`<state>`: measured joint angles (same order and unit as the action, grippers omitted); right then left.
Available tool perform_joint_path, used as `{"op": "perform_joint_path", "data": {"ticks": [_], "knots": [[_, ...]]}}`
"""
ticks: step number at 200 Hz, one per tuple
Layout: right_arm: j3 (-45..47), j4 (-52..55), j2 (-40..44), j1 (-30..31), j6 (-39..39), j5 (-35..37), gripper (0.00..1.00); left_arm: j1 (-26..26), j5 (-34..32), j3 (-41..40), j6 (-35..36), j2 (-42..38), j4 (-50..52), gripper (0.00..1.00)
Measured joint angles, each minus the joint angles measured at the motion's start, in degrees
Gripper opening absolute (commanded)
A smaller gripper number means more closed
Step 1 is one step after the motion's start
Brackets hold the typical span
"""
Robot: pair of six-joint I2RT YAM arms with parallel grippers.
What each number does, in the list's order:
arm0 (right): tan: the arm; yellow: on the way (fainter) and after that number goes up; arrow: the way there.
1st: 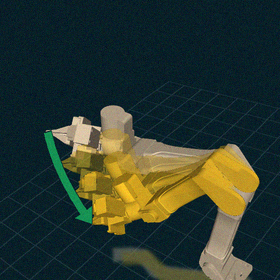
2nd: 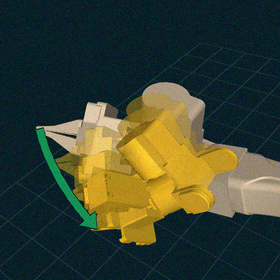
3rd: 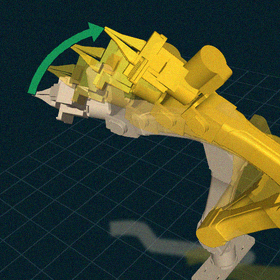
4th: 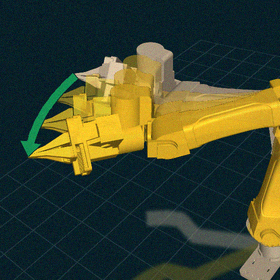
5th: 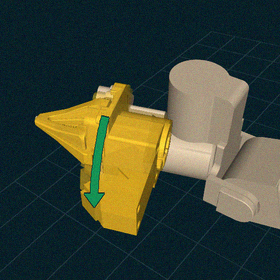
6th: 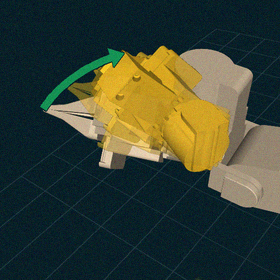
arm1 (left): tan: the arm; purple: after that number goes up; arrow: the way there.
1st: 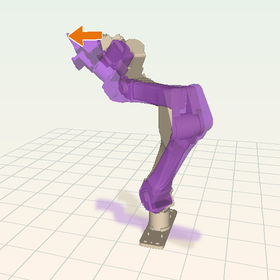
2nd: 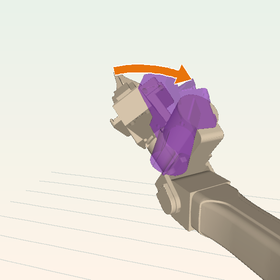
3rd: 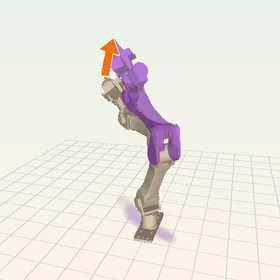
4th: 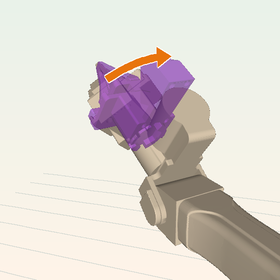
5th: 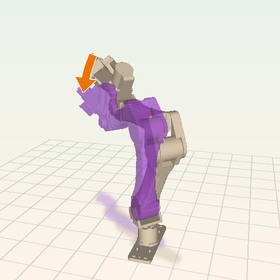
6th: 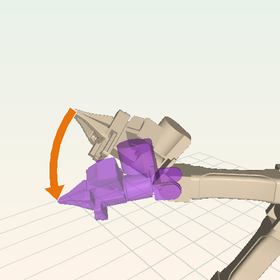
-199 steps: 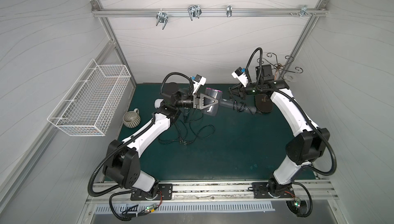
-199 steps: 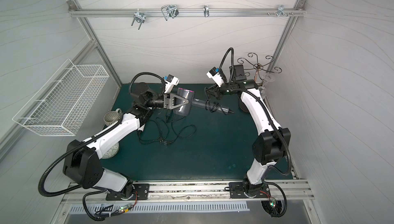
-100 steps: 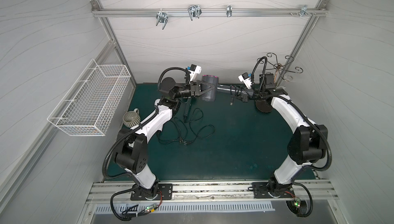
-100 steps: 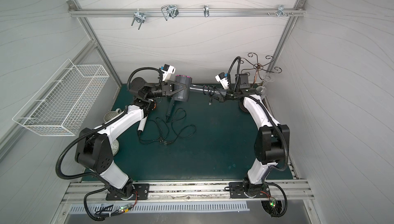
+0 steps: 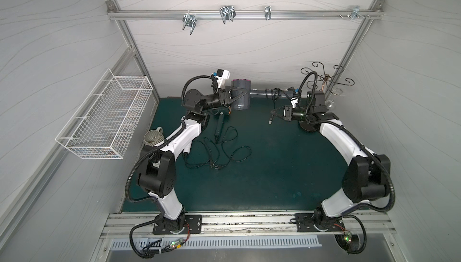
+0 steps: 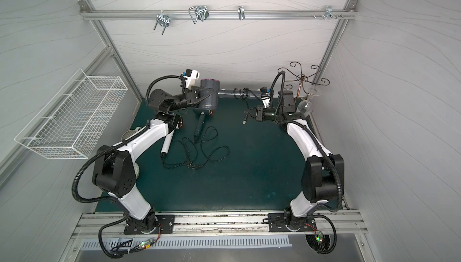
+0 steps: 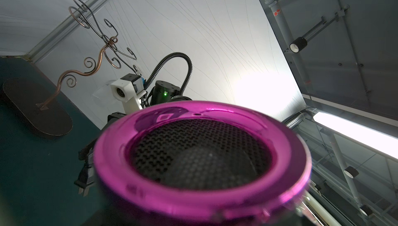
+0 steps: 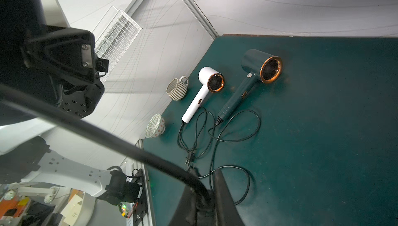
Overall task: Wrap the cord around the hair dryer
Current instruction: Wrap the power cord around the hair dryer.
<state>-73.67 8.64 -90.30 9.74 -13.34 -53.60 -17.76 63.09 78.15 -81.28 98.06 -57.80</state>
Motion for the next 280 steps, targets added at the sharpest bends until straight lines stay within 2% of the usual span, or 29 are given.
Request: {"op": "perform_joint_path", "data": {"ticks": [48, 95, 127, 143, 171, 233, 280], "knots": [[7.3, -7.3, 4.1, 1.1, -7.8, 1.9, 0.0, 0.9, -2.6, -0.5, 0.2, 0.7, 0.5, 0.0], [11.8, -7.2, 11.3, 4.4, -9.3, 7.6, 0.0, 2.6, -5.9, -2.6, 2.6, 0.7, 1.8, 0.0], [12.1, -4.3, 13.6, 8.1, -8.5, 11.4, 0.0, 2.6, -6.9, -3.2, 6.6, 0.7, 5.4, 0.0], [11.1, -0.4, 14.2, 10.5, -6.5, 13.3, 0.0, 2.6, -6.8, -3.3, 10.3, 0.6, 9.8, 0.0], [5.6, 10.5, 14.3, 13.4, -0.6, 16.5, 0.0, 2.6, -6.9, -3.3, 20.9, -1.2, 23.4, 0.0], [-9.0, 32.9, 13.5, 15.1, 13.9, 24.3, 0.0, 0.7, -9.1, -3.3, 44.0, -9.0, 51.5, 0.0], [-14.5, 42.2, 9.3, 15.5, 23.5, 30.5, 0.0, -1.2, -10.8, -3.5, 53.5, -10.7, 64.9, 0.0]]}}
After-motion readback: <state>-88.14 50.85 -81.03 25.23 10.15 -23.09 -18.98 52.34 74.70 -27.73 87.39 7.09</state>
